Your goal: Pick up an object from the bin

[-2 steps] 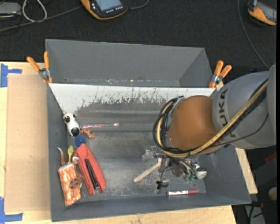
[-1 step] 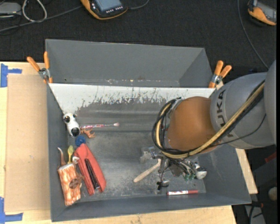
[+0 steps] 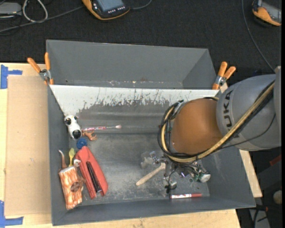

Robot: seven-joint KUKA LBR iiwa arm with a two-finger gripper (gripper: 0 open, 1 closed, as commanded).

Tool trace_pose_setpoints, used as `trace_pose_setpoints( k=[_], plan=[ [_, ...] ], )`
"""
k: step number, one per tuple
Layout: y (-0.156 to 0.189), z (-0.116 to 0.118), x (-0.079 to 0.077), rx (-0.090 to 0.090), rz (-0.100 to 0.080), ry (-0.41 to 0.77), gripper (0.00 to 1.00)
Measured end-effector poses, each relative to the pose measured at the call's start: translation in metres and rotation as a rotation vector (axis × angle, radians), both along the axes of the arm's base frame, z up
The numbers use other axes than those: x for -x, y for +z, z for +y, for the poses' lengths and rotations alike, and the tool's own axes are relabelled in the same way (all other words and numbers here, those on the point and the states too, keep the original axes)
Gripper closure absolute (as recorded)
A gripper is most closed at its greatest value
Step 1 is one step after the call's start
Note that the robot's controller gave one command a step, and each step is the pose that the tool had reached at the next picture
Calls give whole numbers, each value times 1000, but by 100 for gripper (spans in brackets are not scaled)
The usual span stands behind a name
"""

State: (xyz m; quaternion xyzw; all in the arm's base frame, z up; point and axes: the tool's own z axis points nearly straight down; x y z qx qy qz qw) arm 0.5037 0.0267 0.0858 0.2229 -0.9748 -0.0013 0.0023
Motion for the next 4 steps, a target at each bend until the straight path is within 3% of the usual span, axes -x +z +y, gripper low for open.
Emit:
trace_pose_setpoints(
  k=[1, 2, 4],
  plan=[
    [-3, -9, -2, 1, 2, -106, 100],
    [-3, -9, -2, 1, 2, -107, 0],
    [-9, -10, -6, 0, 1, -128, 0]
  ],
)
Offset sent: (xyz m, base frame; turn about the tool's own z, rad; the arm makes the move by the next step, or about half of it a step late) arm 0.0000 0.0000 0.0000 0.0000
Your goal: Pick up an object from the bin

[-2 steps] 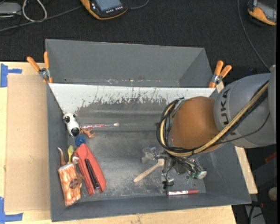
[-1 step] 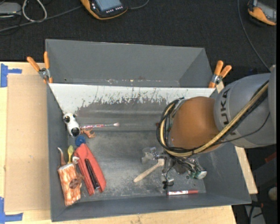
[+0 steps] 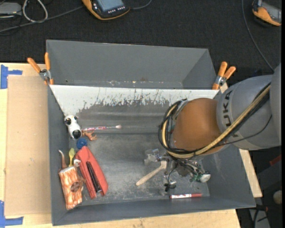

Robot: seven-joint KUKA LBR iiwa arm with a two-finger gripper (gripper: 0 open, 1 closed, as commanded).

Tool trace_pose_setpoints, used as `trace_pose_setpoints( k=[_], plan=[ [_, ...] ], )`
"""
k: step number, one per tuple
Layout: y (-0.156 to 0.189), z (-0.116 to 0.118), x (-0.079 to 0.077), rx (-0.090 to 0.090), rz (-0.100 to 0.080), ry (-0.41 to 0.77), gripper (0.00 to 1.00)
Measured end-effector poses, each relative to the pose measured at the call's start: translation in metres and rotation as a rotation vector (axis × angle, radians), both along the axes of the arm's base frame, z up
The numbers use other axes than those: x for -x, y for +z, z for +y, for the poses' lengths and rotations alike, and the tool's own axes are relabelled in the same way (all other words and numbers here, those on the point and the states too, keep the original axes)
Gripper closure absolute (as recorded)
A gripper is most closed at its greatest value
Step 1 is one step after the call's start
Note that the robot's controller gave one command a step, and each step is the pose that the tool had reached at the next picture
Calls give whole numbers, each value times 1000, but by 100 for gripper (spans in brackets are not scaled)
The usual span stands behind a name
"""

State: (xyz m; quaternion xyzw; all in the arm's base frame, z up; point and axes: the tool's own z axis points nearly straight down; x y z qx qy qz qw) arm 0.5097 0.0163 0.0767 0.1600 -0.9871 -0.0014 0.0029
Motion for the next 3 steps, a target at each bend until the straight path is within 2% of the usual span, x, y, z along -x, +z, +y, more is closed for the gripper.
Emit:
trace_pose_setpoints(
  k=[1, 2, 3],
  plan=[
    [-7, -11, -6, -1, -2, -18, 100],
    [-6, -11, -6, -1, -2, -18, 100],
    [56, -13, -7, -1, 6, -25, 100]
  ],
)
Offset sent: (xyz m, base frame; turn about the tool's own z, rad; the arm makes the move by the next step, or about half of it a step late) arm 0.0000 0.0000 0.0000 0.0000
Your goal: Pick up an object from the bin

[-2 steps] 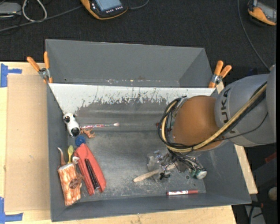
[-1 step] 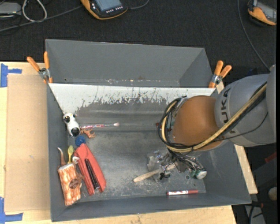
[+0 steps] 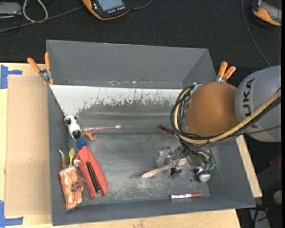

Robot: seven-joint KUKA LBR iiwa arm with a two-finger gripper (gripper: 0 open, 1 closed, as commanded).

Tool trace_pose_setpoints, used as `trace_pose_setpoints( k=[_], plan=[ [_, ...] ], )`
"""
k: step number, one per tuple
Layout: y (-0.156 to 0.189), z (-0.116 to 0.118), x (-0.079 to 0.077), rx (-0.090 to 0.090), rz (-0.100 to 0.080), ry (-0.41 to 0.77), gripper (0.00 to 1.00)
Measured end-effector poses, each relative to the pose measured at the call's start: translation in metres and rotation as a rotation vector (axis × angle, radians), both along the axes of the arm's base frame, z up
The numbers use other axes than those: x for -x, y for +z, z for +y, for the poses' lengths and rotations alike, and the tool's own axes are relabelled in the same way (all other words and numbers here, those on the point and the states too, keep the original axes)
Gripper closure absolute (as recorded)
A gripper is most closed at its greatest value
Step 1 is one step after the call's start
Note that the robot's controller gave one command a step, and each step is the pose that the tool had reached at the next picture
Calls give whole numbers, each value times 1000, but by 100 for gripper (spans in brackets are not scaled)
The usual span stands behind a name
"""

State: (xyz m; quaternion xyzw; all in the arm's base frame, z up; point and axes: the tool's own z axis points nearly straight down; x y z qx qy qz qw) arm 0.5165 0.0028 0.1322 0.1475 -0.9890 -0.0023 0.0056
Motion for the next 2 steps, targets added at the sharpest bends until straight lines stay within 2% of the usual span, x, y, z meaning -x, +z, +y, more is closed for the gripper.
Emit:
trace_pose_setpoints(
  k=[1, 2],
  plan=[
    [-8, -5, -4, 0, -9, -28, 100],
    [55, 2, 3, 0, 3, 3, 100]
  ],
)
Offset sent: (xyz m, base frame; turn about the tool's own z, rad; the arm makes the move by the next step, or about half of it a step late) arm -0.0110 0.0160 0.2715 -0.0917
